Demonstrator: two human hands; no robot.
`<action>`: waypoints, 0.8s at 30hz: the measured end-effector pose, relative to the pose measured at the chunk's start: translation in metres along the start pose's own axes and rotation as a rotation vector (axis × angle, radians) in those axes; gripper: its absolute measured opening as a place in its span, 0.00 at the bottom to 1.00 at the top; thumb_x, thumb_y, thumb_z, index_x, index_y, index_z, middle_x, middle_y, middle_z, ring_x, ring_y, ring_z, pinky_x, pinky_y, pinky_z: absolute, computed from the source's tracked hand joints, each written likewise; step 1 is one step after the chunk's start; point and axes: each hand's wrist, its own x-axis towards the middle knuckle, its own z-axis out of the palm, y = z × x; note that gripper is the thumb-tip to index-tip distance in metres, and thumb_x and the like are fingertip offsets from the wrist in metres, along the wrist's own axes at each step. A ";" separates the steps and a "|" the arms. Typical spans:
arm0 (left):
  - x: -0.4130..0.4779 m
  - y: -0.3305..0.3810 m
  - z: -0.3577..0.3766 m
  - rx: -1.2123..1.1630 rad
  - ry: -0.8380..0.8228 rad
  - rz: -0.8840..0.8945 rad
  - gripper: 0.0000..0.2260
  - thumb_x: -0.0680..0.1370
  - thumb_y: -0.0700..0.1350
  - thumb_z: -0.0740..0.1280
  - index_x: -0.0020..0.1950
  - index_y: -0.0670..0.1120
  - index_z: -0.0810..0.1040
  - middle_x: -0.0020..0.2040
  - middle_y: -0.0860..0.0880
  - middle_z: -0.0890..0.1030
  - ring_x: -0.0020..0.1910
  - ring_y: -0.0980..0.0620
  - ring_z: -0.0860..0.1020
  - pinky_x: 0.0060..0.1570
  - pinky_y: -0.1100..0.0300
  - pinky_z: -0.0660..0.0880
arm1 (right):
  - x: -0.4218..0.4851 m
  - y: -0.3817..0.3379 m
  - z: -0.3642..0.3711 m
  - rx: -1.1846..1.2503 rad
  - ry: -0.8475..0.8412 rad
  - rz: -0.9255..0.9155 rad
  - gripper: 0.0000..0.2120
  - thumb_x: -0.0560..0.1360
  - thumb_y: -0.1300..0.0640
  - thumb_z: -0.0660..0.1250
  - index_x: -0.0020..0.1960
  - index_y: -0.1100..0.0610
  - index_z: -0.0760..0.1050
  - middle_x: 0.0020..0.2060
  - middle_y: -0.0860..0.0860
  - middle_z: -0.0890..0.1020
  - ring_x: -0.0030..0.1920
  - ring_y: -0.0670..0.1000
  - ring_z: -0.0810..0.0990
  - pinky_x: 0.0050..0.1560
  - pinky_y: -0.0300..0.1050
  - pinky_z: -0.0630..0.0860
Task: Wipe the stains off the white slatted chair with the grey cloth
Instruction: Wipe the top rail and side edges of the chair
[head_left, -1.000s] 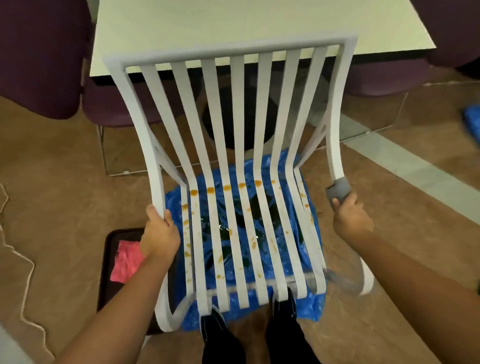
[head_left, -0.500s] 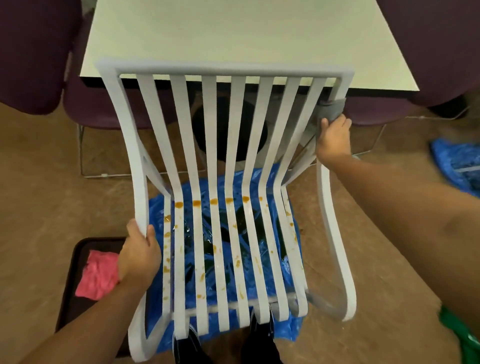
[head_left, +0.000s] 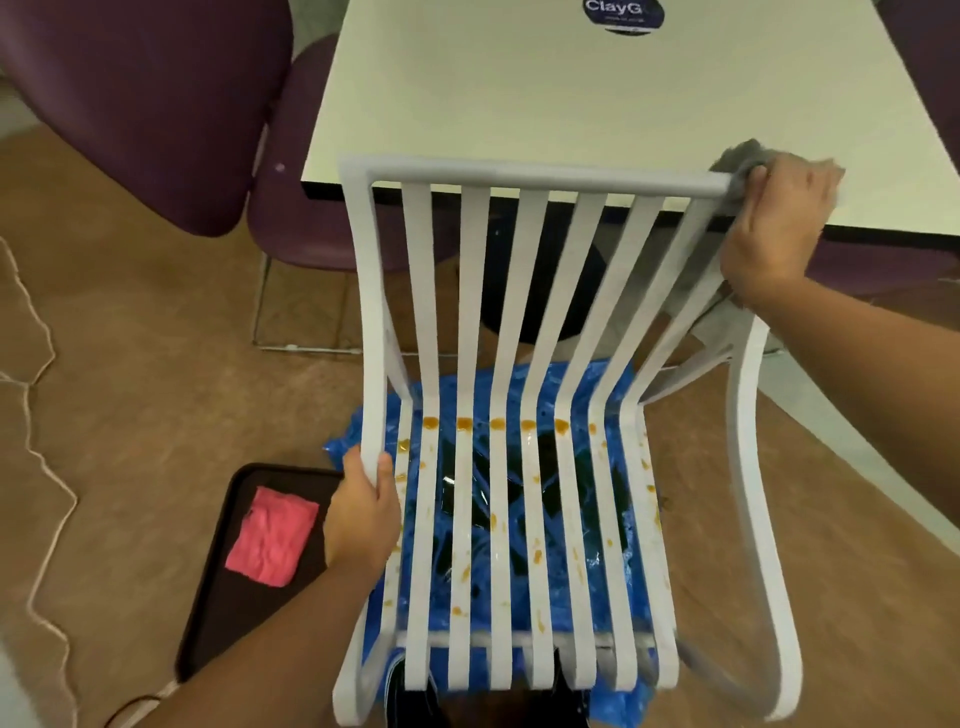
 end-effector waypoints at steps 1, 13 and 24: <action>0.000 -0.001 0.000 0.004 0.001 0.000 0.17 0.83 0.63 0.51 0.65 0.54 0.65 0.47 0.50 0.82 0.46 0.47 0.82 0.48 0.46 0.80 | 0.000 -0.017 -0.002 0.027 -0.054 -0.050 0.21 0.83 0.52 0.46 0.52 0.60 0.75 0.49 0.60 0.79 0.53 0.61 0.72 0.64 0.55 0.64; 0.006 -0.010 0.004 0.003 0.031 0.000 0.18 0.81 0.67 0.49 0.62 0.59 0.67 0.43 0.54 0.82 0.43 0.50 0.83 0.46 0.44 0.81 | -0.033 -0.253 0.054 0.076 -0.093 -0.785 0.18 0.84 0.55 0.52 0.70 0.54 0.73 0.58 0.54 0.81 0.57 0.58 0.79 0.59 0.53 0.72; 0.001 -0.006 0.001 -0.107 0.167 -0.050 0.25 0.83 0.63 0.48 0.77 0.53 0.59 0.66 0.49 0.76 0.60 0.47 0.79 0.55 0.50 0.75 | -0.124 -0.288 0.107 0.045 -0.339 -1.330 0.24 0.71 0.66 0.71 0.67 0.55 0.78 0.66 0.54 0.80 0.70 0.55 0.74 0.77 0.54 0.52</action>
